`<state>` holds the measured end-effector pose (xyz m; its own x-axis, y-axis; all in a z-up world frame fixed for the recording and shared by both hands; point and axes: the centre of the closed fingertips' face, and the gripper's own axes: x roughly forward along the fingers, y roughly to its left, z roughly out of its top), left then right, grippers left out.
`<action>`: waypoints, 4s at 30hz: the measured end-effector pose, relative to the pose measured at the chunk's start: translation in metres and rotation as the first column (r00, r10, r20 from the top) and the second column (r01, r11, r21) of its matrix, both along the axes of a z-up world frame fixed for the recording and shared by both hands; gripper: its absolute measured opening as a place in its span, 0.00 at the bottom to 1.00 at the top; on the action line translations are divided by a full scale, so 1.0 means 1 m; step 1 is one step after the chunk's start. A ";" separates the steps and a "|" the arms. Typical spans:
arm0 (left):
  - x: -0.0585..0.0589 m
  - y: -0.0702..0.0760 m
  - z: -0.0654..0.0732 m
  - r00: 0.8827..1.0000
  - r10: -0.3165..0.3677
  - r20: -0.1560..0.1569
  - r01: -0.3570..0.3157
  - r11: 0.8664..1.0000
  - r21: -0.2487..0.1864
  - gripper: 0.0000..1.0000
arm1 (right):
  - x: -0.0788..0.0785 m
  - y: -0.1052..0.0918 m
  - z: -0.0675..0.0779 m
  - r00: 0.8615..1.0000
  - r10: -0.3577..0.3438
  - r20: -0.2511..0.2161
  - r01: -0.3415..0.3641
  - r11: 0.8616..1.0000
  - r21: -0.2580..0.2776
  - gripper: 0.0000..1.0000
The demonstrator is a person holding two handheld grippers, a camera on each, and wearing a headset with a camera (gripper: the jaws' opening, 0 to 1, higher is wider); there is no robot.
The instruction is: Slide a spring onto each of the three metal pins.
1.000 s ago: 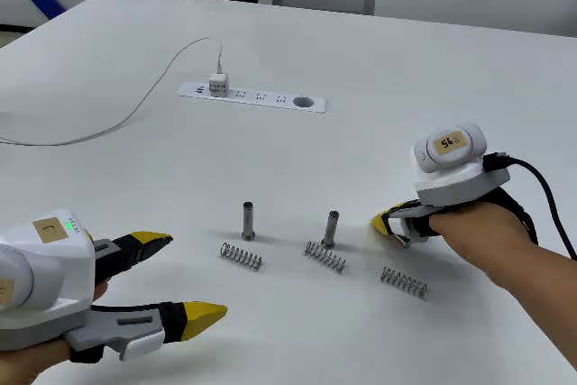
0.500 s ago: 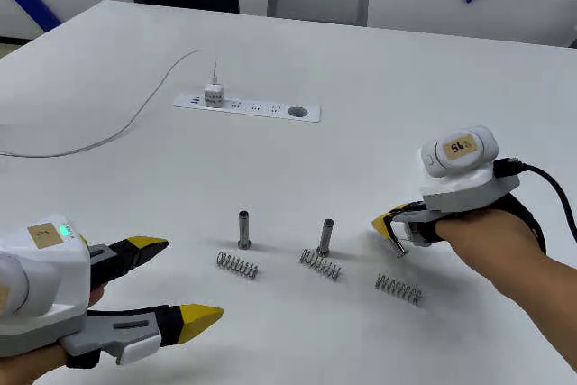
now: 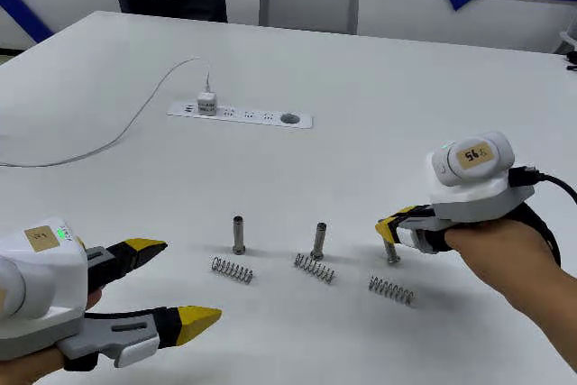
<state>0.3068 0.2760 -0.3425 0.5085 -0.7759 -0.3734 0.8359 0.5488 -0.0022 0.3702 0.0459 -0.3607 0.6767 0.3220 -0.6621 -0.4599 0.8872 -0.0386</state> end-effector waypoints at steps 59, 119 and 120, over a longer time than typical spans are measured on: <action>-0.003 -0.010 0.008 1.000 -0.025 0.017 0.025 1.000 0.000 0.68 | -0.041 -0.012 0.007 0.999 0.048 0.011 -0.048 0.999 -0.009 0.14; -0.007 -0.005 0.000 1.000 -0.003 0.000 0.003 1.000 0.009 0.68 | -0.060 0.032 -0.040 0.856 0.442 -0.268 -0.492 0.856 -0.159 0.12; -0.007 -0.005 0.000 1.000 -0.004 0.000 0.004 1.000 0.008 0.68 | -0.059 0.032 -0.037 0.859 0.441 -0.259 -0.489 0.858 -0.159 0.12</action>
<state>0.2996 0.2710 -0.3421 0.5052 -0.7751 -0.3794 0.8382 0.5453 0.0022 0.3113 0.0779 -0.3979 0.3233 0.4007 -0.8573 -0.8345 0.5478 -0.0587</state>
